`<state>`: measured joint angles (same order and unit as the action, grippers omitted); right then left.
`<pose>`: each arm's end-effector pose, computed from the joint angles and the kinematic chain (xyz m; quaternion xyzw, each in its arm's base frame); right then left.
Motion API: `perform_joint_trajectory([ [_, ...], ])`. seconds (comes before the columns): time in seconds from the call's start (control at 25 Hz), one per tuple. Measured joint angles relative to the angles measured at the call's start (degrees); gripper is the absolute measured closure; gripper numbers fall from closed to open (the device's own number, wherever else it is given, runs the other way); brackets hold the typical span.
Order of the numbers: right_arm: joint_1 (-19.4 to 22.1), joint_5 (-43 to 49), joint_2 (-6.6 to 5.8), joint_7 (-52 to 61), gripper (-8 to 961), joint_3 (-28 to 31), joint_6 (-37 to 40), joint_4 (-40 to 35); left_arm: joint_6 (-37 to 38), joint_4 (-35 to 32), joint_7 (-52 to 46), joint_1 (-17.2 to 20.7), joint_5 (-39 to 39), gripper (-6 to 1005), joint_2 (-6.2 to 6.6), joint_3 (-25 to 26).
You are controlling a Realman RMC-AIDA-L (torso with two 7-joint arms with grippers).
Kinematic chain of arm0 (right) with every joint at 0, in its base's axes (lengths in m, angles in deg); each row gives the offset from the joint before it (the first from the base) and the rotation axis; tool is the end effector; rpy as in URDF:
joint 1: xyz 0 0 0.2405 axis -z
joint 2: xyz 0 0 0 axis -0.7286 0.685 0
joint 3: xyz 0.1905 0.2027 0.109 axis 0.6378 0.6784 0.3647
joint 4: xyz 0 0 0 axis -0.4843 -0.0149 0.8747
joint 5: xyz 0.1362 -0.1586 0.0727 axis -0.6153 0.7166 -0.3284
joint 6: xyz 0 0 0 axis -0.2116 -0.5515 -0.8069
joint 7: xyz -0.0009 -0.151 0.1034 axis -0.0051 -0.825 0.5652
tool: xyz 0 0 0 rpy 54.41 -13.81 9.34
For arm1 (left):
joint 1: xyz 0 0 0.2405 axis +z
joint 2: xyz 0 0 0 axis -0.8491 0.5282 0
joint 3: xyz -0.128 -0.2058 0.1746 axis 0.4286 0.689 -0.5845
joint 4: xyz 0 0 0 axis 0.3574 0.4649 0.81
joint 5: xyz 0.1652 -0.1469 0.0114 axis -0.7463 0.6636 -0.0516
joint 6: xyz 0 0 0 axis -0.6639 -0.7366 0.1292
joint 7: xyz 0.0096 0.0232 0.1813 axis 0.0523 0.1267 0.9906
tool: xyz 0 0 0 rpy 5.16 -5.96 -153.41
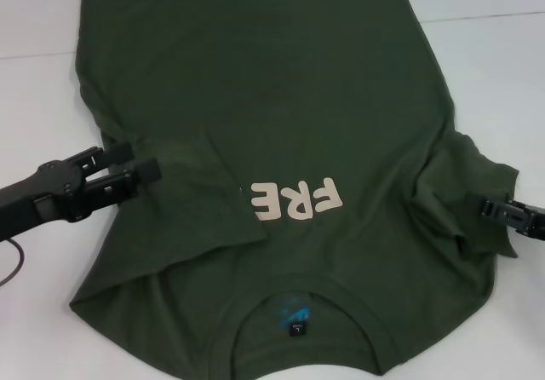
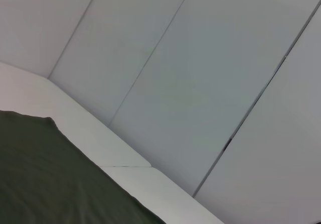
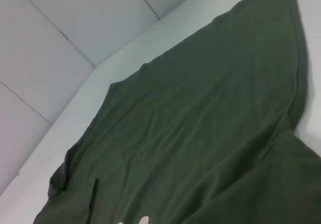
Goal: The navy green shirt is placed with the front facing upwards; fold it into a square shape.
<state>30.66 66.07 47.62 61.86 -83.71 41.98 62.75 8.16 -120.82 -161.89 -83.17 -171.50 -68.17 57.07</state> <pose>0.4356 0.2918 -0.0170 -0.7326 0.5426 0.3049 0.2754 -0.2869 0.3418 -0.0330 -0.8542 -0.3492 -0.3687 0.1119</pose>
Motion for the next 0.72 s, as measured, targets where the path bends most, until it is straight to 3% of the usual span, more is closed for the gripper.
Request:
perform_joint_trajectory([
  [0.24,-0.2,0.1,-0.32,2.0,164,0.1,-0.1,0.0,0.0,-0.2,-0.1,-0.2,0.0,113,0.17,0.0],
  [0.44,-0.5,0.1,-0.41,3.1,413,-0.2,-0.2,0.0,0.0,-0.2,-0.2,-0.3,0.0,113,0.24,0.0],
  [0.72,-0.7,0.0,-0.4,3.1,688,-0.1,-0.5,-0.1,-0.2,-0.2,-0.3,-0.3,0.0,113,0.33,0.0],
])
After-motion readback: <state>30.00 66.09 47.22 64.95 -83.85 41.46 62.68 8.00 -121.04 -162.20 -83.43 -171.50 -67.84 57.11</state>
